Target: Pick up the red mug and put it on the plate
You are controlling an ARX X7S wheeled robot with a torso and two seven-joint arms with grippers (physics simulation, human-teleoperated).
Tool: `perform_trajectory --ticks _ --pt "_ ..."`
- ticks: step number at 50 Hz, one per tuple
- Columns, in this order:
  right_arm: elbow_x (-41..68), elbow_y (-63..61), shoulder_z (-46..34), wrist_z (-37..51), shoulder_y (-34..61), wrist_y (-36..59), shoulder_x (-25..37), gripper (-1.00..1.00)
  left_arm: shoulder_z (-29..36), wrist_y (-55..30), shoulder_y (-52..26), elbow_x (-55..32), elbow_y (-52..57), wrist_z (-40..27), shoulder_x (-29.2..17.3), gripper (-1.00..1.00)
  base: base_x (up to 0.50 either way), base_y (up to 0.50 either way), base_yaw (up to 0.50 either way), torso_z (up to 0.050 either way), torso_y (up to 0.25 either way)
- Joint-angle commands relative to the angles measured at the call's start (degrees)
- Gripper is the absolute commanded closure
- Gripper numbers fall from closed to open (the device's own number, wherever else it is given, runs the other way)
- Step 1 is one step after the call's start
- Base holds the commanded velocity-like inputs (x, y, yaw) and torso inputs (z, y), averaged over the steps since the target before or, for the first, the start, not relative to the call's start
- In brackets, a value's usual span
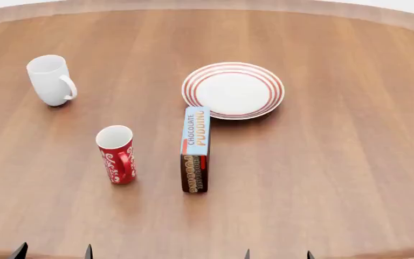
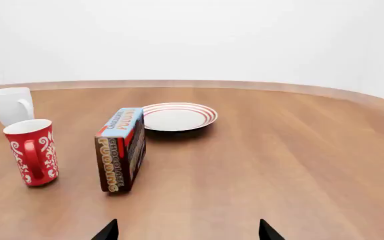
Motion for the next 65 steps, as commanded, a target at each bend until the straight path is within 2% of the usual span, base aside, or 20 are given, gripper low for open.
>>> perform_trajectory --ticks 1,19,45,65 --pt "0.9 -0.7 -1.1 1.3 -0.2 0.4 0.8 -1.0 1.1 0.2 0.1 -0.9 0.0 -1.1 -0.9 -1.0 0.0 0.0 0.0 0.0 0.0" --pt "3.8 -1.3 -4.0 3.7 -0.4 0.7 3.5 -1.0 4.4 1.3 -0.3 -2.8 0.3 -4.3 -3.4 -1.0 0.0 0.0 0.0 0.0 0.0" --pt "5.9 -1.8 -6.1 5.6 -0.4 0.6 5.3 -1.0 5.9 -2.1 2.3 -2.1 24.0 -8.0 -6.9 -1.0 0.0 0.0 0.0 0.0 0.0" --pt "7.1 -1.3 -7.4 6.9 -0.2 -0.1 6.4 -1.0 7.1 -3.1 3.0 0.3 34.5 -10.0 -9.0 -1.0 0.0 0.0 0.0 0.0 0.0"
